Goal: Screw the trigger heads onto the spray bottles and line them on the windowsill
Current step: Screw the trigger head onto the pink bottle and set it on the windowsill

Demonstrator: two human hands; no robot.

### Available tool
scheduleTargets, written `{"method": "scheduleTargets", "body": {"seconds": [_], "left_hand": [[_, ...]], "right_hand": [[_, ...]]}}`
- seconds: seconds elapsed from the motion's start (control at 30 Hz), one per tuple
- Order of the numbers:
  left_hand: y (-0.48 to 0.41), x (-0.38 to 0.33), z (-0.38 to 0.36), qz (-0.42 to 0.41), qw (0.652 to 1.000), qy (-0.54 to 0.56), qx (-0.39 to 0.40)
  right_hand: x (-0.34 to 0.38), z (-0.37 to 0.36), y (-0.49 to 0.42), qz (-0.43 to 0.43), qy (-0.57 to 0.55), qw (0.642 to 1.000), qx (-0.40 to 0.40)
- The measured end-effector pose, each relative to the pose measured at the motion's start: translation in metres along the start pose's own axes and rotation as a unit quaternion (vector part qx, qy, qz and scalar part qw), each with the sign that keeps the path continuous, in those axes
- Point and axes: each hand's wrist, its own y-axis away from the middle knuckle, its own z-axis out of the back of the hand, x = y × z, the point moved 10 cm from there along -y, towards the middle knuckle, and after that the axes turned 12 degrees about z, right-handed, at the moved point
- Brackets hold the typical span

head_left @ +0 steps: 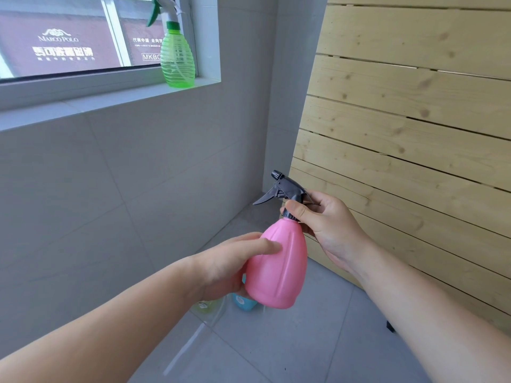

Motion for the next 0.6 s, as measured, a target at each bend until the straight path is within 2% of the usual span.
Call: {"method": "scheduleTargets", "body": {"seconds": [0.13,0.33,0.47,0.6], "left_hand": [[0.005,-0.005,-0.005,-0.015,0.998,-0.052,-0.021],[0.002,0.0,-0.007,0.011,1.0,-0.015,0.003],[0.006,-0.007,-0.005,-0.021,0.998,-0.056,-0.024],[0.003,-0.005,-0.012,-0.022,0.999,-0.026,-0.012]], "right_hand": [[-0.003,-0.003,0.002,-0.013,-0.003,1.0,-0.005],[0.0,-0.005,-0.001,-0.012,-0.009,1.0,-0.005],[0.0,-0.004,0.001,-0.008,-0.005,1.0,-0.004],[0.006,-0.003,0.0,0.009,-0.008,1.0,-0.014]]}}
